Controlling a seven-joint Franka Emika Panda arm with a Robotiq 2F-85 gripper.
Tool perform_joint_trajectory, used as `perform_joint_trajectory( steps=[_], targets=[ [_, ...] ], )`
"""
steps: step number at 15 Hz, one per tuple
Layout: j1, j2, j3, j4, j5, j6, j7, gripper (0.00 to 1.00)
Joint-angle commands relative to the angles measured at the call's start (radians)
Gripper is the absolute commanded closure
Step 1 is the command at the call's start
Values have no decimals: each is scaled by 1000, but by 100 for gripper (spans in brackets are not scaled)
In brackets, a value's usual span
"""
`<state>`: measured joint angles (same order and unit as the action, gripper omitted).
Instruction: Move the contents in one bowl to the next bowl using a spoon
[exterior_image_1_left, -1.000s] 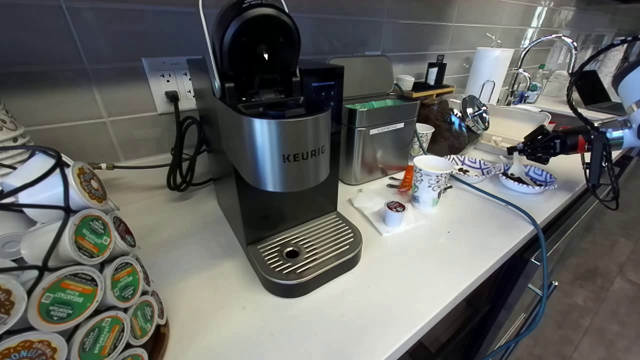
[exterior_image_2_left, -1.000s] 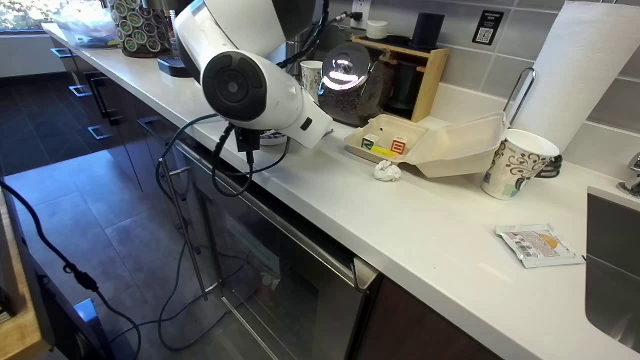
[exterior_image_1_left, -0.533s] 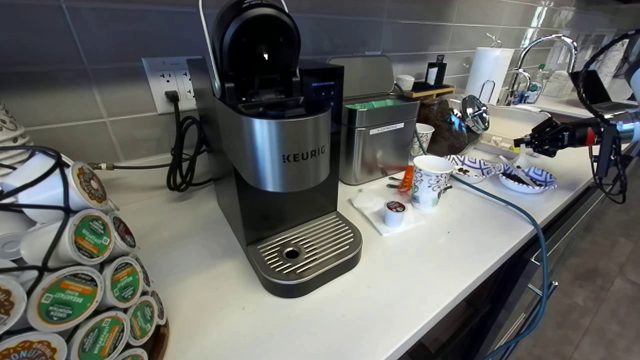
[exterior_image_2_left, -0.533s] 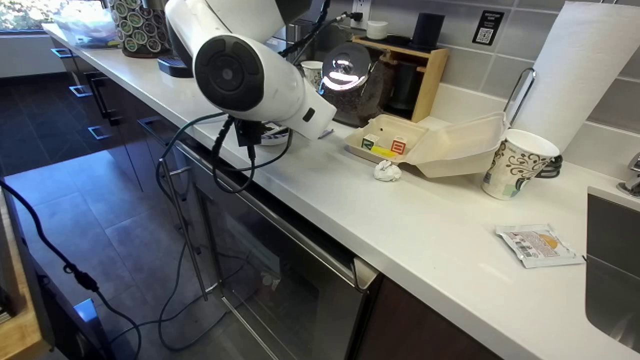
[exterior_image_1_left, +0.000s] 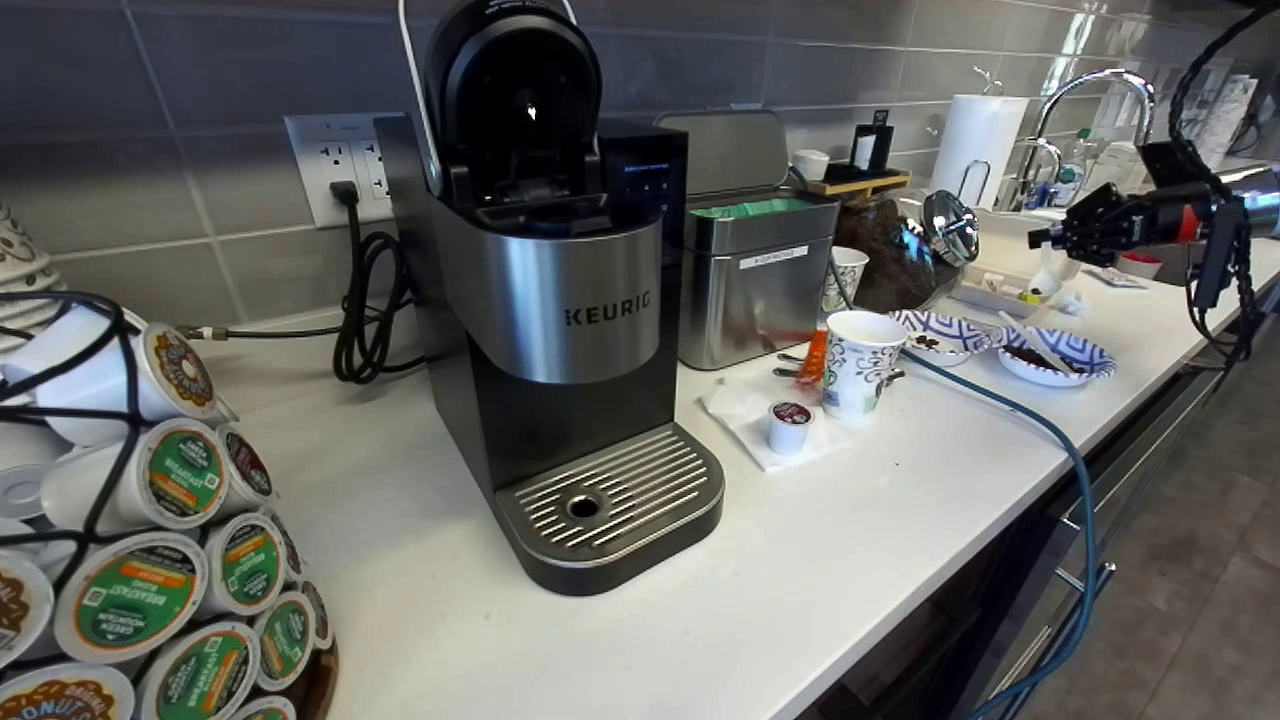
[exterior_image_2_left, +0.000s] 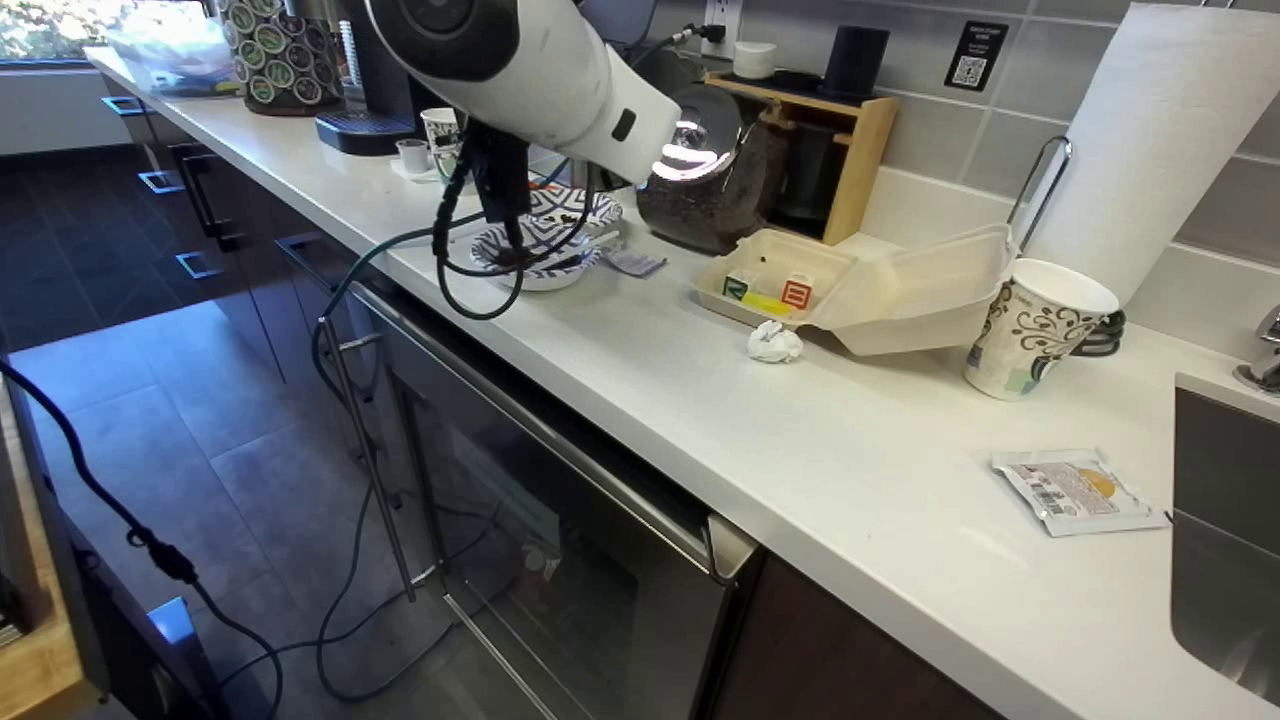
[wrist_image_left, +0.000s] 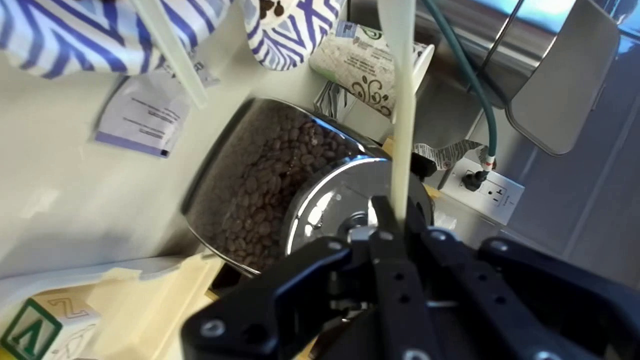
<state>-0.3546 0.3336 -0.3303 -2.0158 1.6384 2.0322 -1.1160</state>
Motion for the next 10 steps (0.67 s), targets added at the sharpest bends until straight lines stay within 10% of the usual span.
perform_joint_trajectory(
  steps=[1, 10],
  targets=[
    [36, -27, 19, 0, 41, 92, 28, 99],
    [155, -28, 90, 32, 137, 392, -60, 99]
  ],
)
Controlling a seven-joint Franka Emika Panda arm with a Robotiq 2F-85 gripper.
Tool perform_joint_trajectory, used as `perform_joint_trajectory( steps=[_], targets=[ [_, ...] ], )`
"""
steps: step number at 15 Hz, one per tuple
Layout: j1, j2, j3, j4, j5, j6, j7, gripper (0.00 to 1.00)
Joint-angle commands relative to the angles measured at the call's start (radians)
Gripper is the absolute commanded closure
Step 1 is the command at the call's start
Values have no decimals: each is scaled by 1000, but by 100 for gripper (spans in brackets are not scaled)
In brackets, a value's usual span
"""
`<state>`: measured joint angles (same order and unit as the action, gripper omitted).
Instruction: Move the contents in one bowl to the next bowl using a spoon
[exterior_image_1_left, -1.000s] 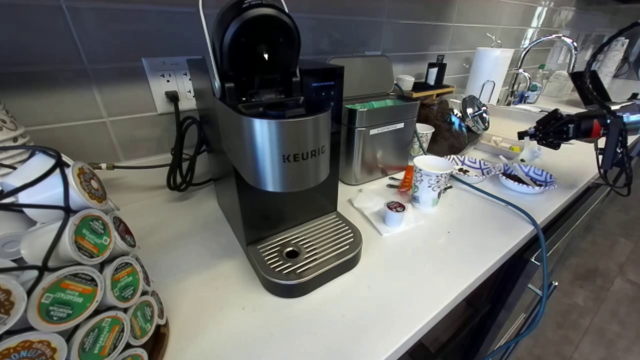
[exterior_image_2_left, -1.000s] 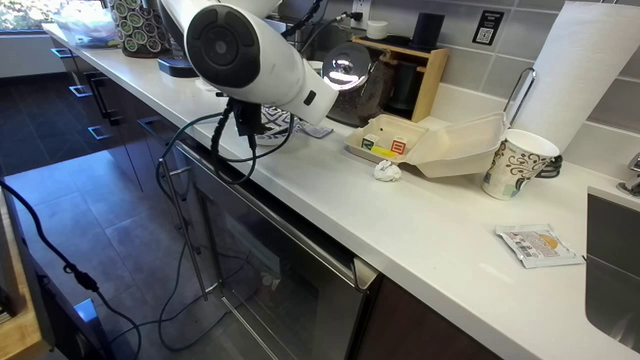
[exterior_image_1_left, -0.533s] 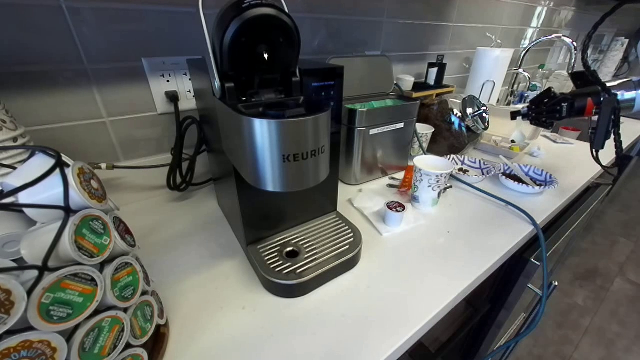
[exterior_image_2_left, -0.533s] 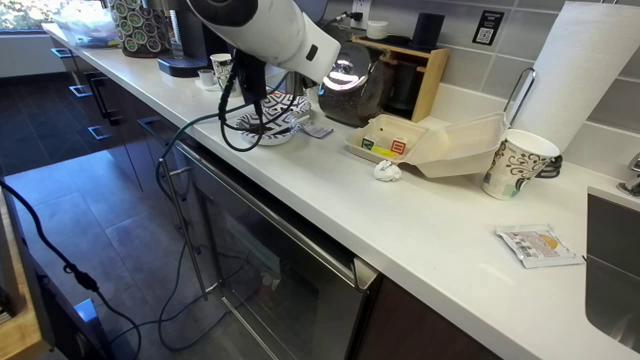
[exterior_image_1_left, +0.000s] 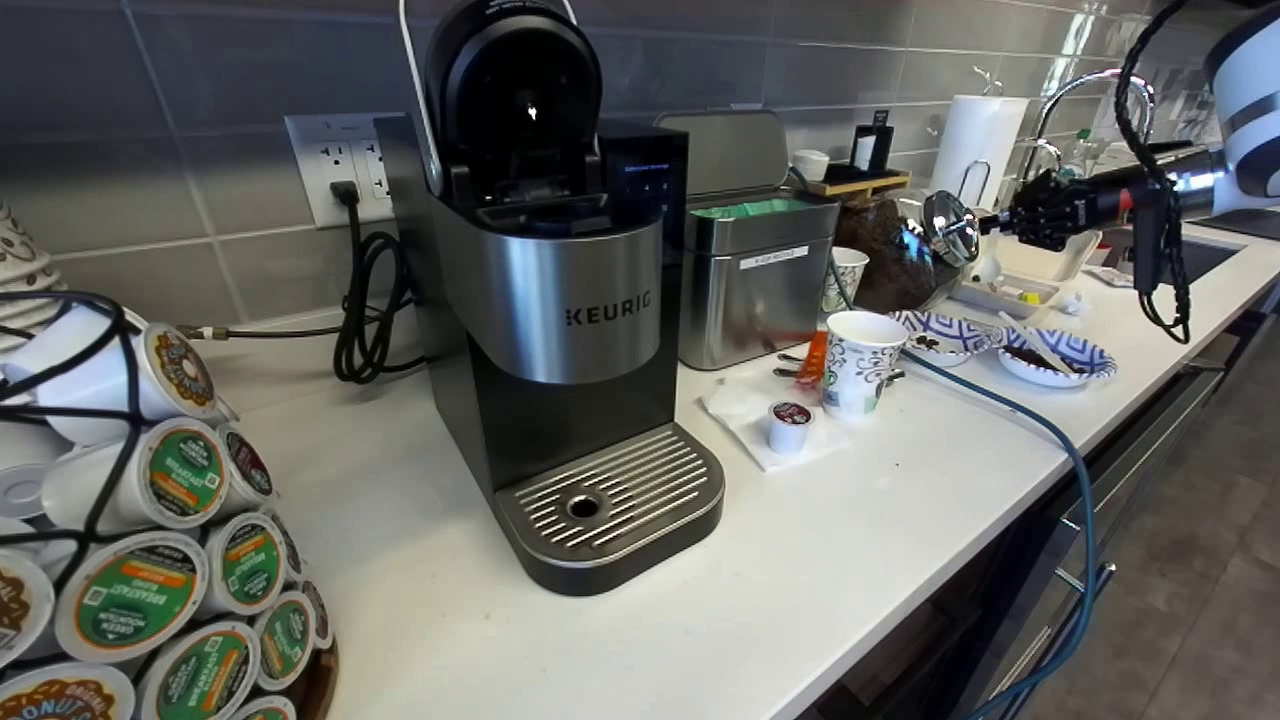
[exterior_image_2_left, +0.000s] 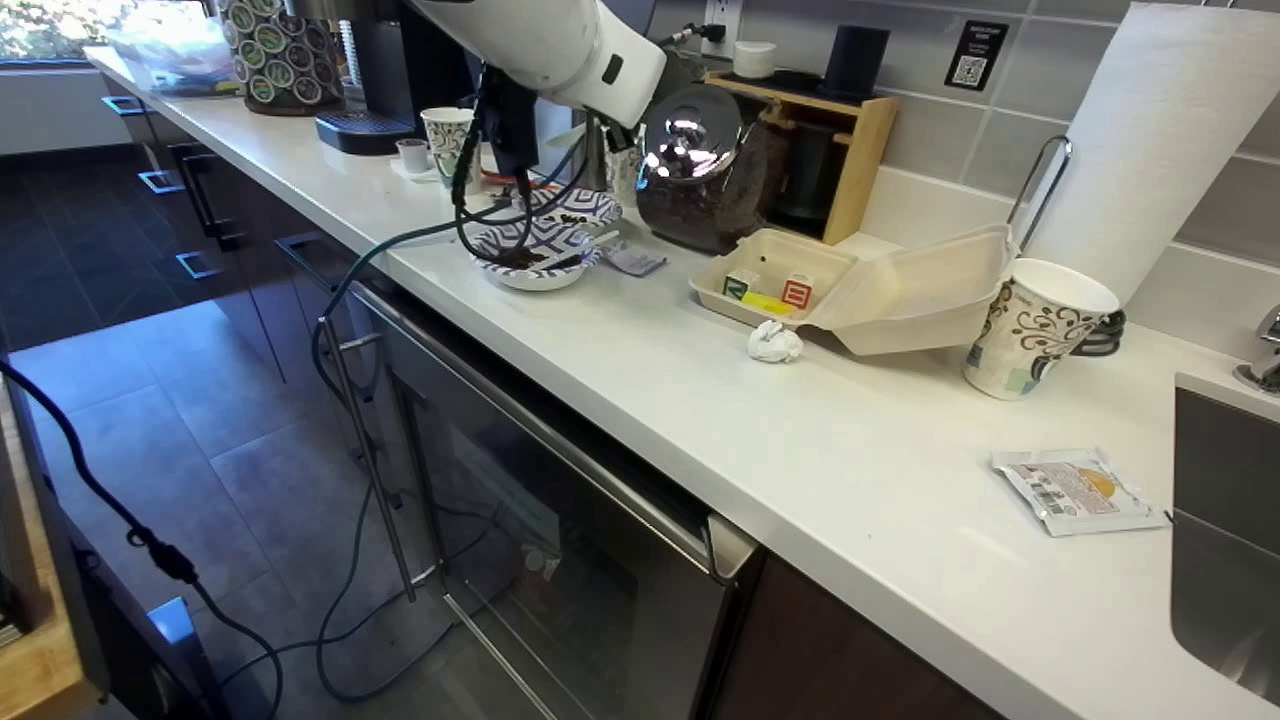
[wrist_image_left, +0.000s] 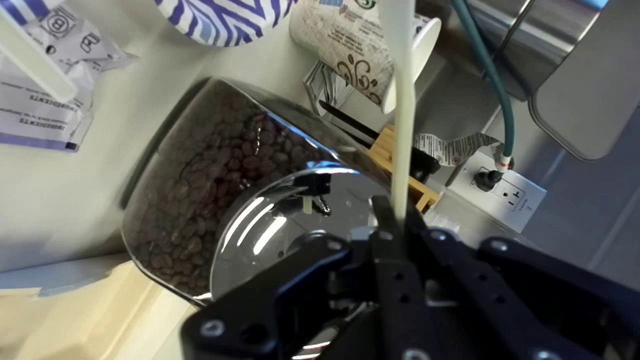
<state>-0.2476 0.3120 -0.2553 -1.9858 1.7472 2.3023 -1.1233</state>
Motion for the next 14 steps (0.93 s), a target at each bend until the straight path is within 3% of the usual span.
perform_joint_trajectory(
  steps=[1, 7, 9, 12, 14],
  targets=[
    [67, -10, 23, 3, 38, 181, -88, 99],
    [155, -20, 51, 43, 137, 490, -344, 99],
    [140, -26, 45, 31, 123, 456, -322, 99],
    [81, -45, 22, -23, 57, 318, -218, 99],
    [-1, -43, 27, -62, -11, 132, -178, 99]
  ],
)
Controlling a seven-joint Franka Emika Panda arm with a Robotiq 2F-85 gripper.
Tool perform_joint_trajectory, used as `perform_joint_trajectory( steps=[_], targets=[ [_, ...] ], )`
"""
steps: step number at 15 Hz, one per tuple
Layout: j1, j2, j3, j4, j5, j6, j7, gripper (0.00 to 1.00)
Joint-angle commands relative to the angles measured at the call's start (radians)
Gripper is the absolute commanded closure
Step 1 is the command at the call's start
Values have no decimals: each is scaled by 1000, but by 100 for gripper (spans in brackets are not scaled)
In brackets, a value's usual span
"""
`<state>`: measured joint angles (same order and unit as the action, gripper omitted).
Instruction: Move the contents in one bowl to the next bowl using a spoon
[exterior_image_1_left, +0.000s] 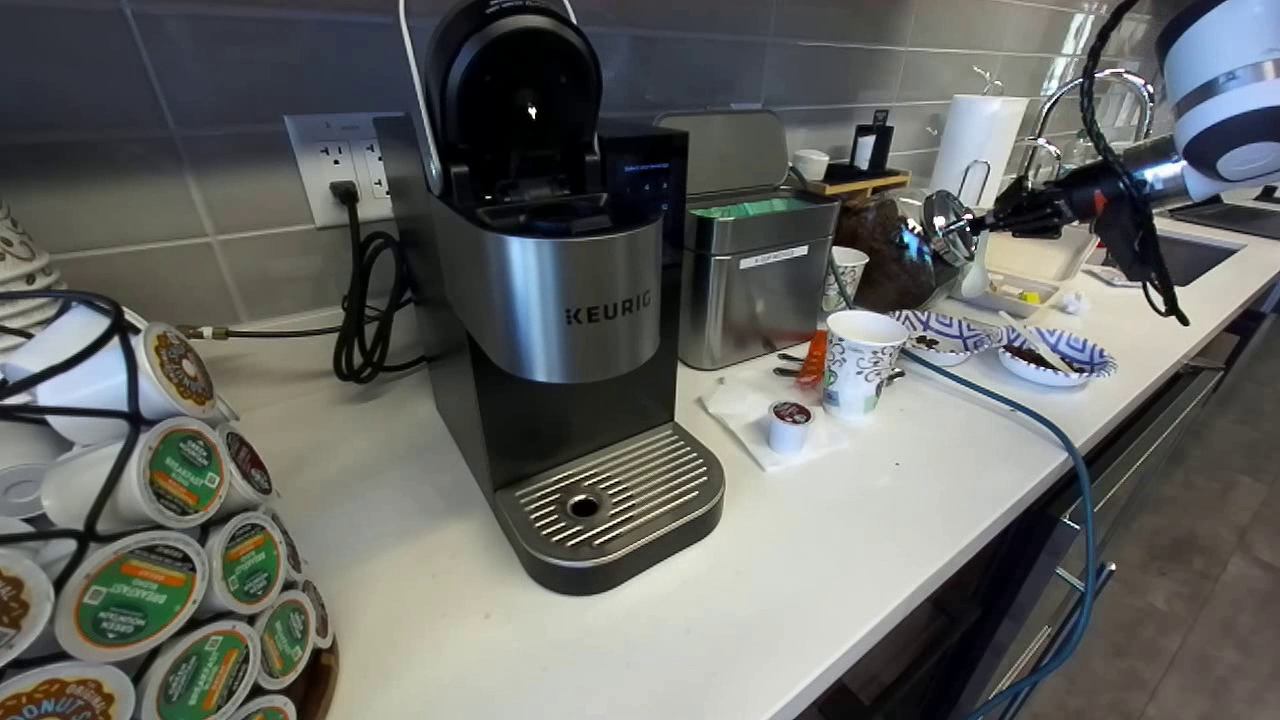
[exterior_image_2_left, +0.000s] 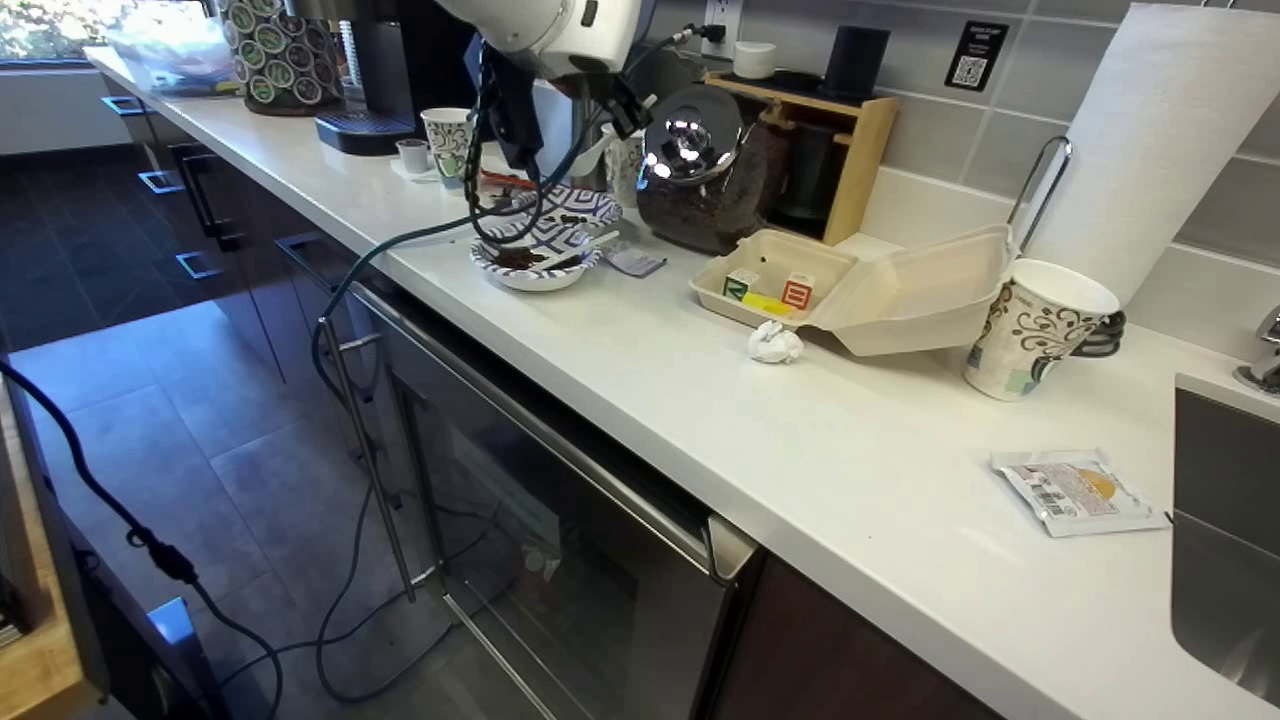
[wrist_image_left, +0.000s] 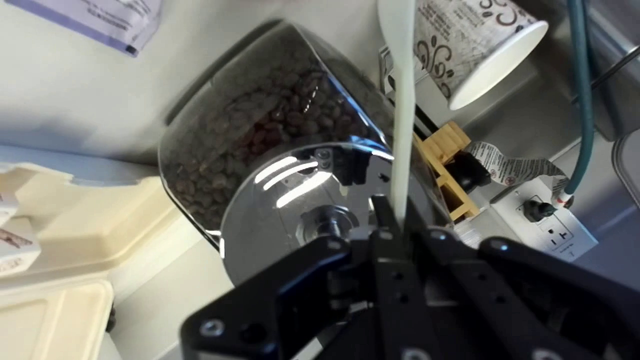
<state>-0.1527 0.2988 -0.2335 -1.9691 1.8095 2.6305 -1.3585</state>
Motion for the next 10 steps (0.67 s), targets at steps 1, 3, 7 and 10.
perform_joint_trajectory(
  steps=[1, 3, 7, 10],
  targets=[
    [-137, -26, 7, -88, -84, -280, 59, 99],
    [-173, -2, -41, -102, -153, -452, 103, 99],
    [-223, 44, -85, -91, -278, -640, 166, 99],
    [-220, 66, -91, -85, -283, -636, 188, 99]
  ],
)
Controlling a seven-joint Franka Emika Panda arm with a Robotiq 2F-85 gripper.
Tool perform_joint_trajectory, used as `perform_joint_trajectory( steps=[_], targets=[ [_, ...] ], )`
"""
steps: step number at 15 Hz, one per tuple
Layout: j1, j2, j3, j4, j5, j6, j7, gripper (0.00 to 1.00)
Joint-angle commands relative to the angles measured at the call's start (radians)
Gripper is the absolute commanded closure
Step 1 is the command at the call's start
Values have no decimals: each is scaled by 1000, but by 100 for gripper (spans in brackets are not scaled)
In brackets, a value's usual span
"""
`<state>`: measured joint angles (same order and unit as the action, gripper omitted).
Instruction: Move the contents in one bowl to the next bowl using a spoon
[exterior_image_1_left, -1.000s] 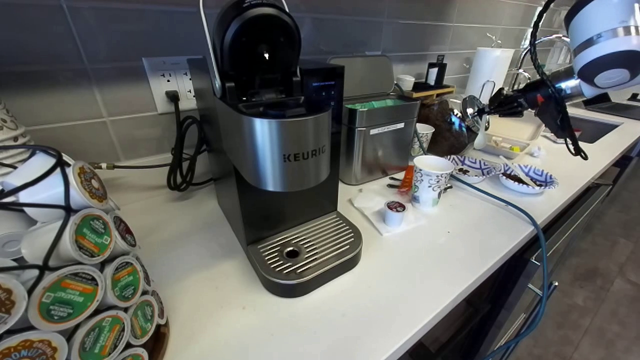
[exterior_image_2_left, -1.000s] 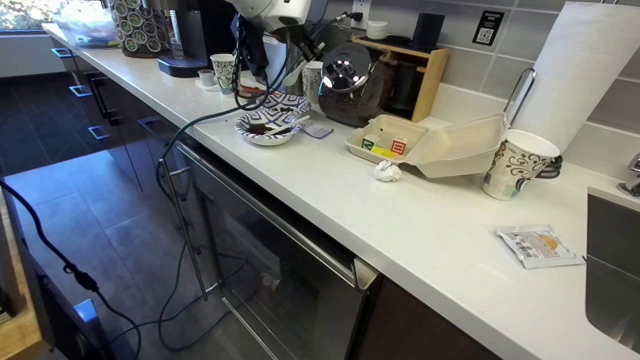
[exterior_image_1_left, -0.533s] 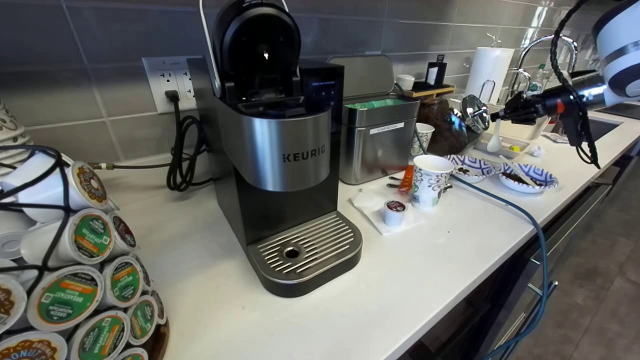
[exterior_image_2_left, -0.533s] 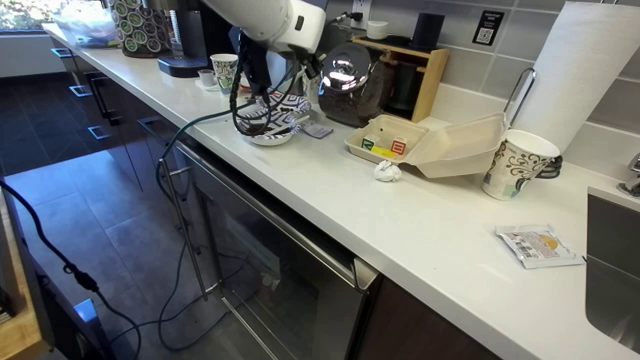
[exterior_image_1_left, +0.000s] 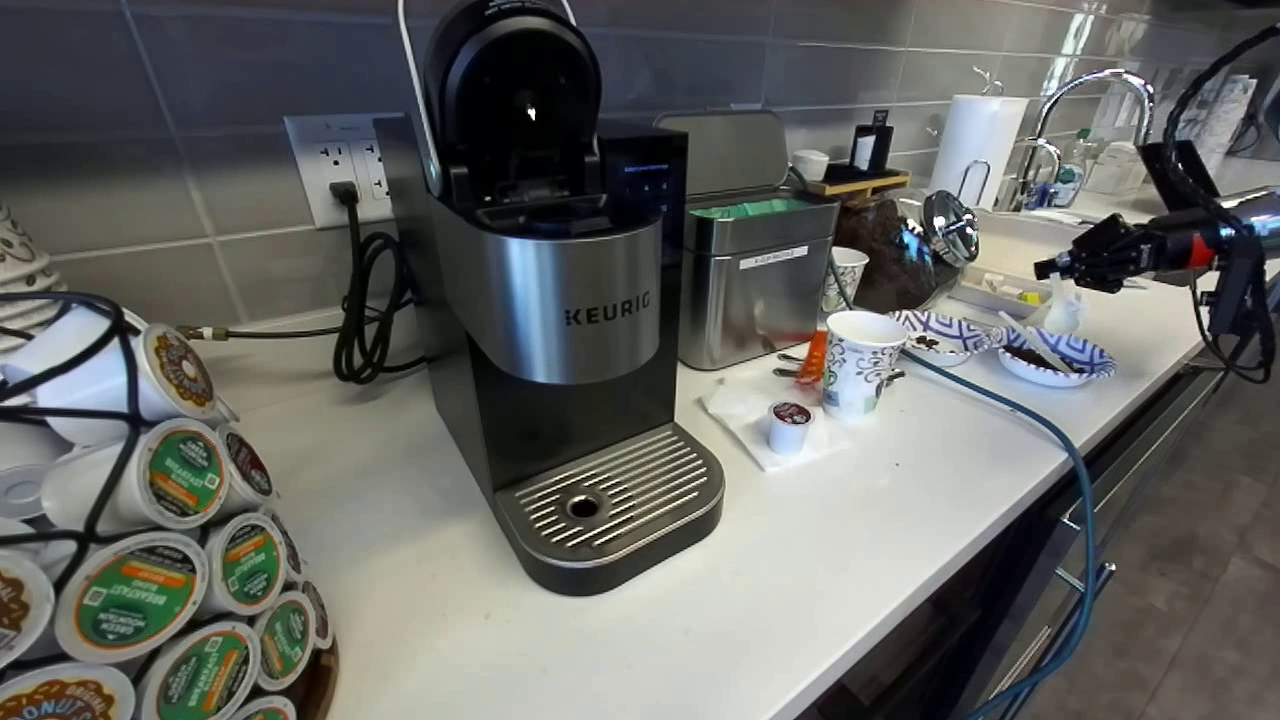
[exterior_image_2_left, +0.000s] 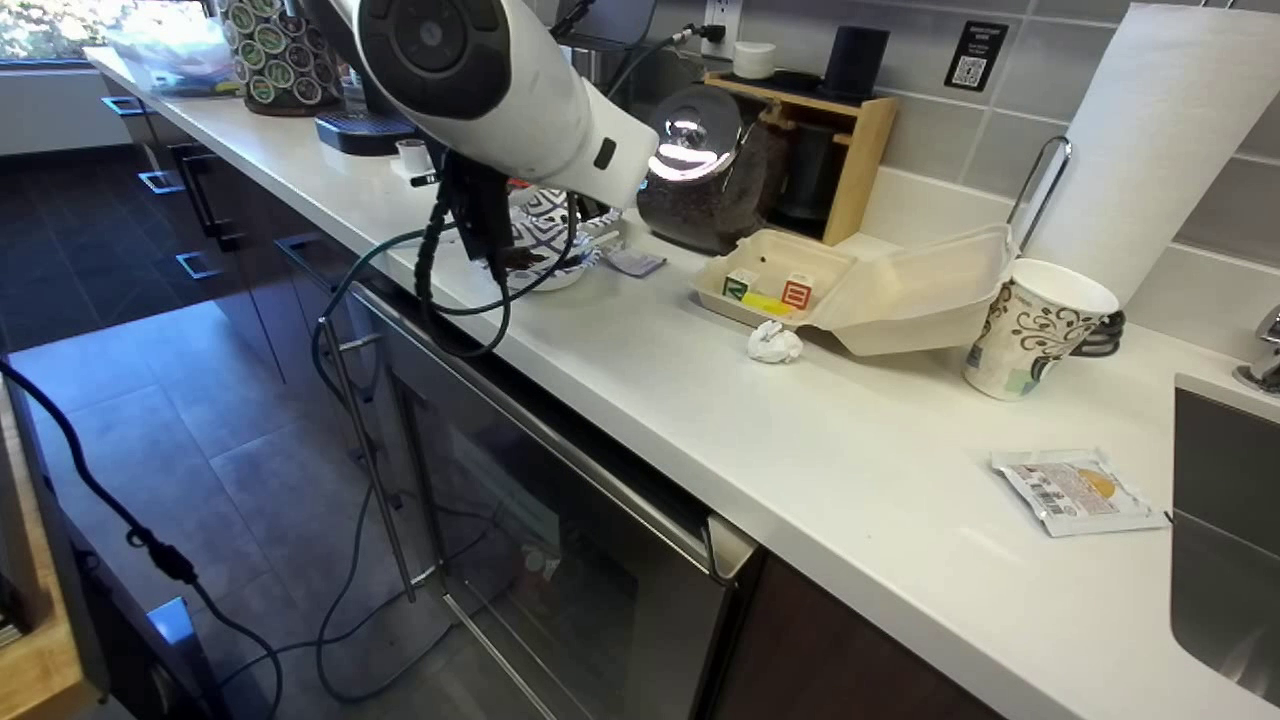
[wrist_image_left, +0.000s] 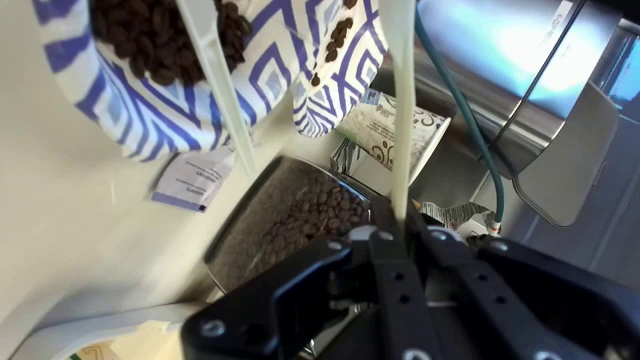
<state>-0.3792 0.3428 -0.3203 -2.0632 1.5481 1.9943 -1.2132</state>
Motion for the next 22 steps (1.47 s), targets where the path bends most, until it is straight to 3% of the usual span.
perform_joint_trajectory(
  steps=[1, 9, 10, 12, 14, 20, 21, 22],
  targets=[
    [15, 22, -2, 6, -9, 28, 47, 99],
    [78, 44, 17, 1, 30, 339, 67, 99],
    [79, 44, 20, 0, 21, 351, 81, 70],
    [82, 38, 23, -6, 13, 370, 93, 62],
    [90, 22, 20, -22, -5, 397, 98, 47],
    [142, -93, 15, -149, -87, 724, 158, 2],
    [152, -113, 7, -171, -75, 738, 150, 0],
    [134, -42, 19, -92, -48, 703, 126, 0]
  ],
)
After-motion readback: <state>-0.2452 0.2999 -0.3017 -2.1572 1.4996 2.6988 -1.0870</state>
